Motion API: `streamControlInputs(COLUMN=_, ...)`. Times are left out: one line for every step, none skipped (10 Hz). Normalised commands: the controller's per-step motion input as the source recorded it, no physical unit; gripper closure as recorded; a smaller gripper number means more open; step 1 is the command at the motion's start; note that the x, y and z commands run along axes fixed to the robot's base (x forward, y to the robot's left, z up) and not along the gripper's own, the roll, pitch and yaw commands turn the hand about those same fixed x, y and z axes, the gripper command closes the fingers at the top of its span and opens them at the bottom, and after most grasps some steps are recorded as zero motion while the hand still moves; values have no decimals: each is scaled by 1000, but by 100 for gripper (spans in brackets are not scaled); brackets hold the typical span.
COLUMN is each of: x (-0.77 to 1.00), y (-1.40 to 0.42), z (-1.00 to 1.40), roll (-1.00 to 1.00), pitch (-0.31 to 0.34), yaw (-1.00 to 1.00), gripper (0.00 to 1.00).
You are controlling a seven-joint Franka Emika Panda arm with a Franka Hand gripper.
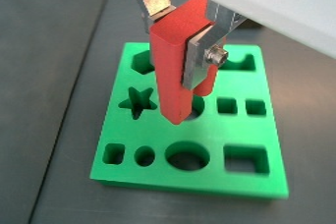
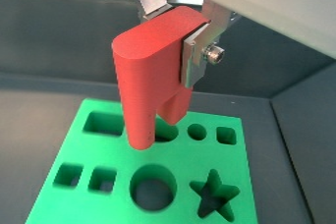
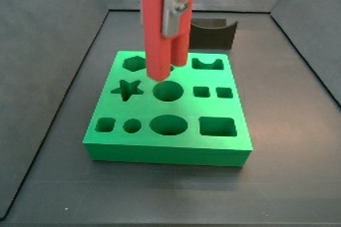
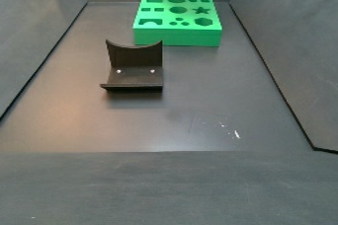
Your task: Insert the square-circle object.
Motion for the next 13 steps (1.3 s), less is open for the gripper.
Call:
streamControlInputs(x=0, y=-163, z=-200, roll=33, pitch=0, yaw=-983, gripper=100)
streamControlInputs(x=0, y=-77, z=-169, roll=47, pitch=0, yaw=-1000, gripper=100)
streamControlInputs(x=0, y=-46, z=-154, roll=54, pitch=0, yaw=-1000, gripper=100)
streamControlInputs(x=0, y=-31, z=-123, roll=61, pitch=0, yaw=-1000, gripper=100)
streamControlInputs(x=-54, y=-14, z=0, roll=123, pitch=17, yaw=-1000, gripper=100)
streamControlInputs(x=-51, y=-14, z=0, roll=123, pitch=17, yaw=-1000, gripper=100)
streamControlInputs(x=-51, y=-20, z=0, roll=123, pitch=23, yaw=-997, gripper=100)
streamControlInputs(x=-80, y=-131, z=0, roll=166, pitch=66, yaw=-906, gripper=100)
streamControlInputs(x=-191, y=-243, z=-17, roll=160, pitch=70, yaw=-757, gripper=100)
streamControlInputs(x=-343, y=-291, z=-226, roll=131, pitch=56, yaw=-631, gripper=100)
streamControlInputs(x=-697, y=-183, z=-663, roll=0, pitch=0, yaw=-423, gripper=100)
streamControlInputs(x=-943, y=0, z=-663, roll=-63, pitch=-29, yaw=-303, gripper=100)
streamControlInputs(x=-577, y=86, z=-334, roll=-131, pitch=-76, yaw=-163, gripper=100)
